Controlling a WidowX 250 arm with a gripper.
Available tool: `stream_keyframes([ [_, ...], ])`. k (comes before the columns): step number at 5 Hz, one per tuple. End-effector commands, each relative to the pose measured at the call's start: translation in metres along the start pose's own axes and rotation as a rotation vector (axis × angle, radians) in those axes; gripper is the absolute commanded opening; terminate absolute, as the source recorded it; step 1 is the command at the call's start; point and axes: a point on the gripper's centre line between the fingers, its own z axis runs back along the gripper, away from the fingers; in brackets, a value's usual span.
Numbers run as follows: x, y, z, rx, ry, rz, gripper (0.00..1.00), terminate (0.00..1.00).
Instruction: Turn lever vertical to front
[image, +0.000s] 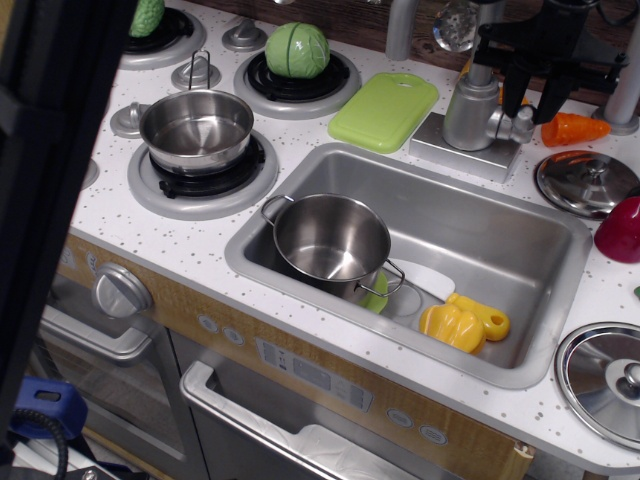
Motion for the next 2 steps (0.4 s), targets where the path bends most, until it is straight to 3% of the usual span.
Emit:
stream_keyframes([
  [1, -0.0120, -0.0260, -0.0101, -0.033, -0.057, -0.004, 0.00, 0.00],
  [2, -0.0120, -0.0240, -0.0164, -0.037, -0.071, -0.016, 0.00, 1.00],
])
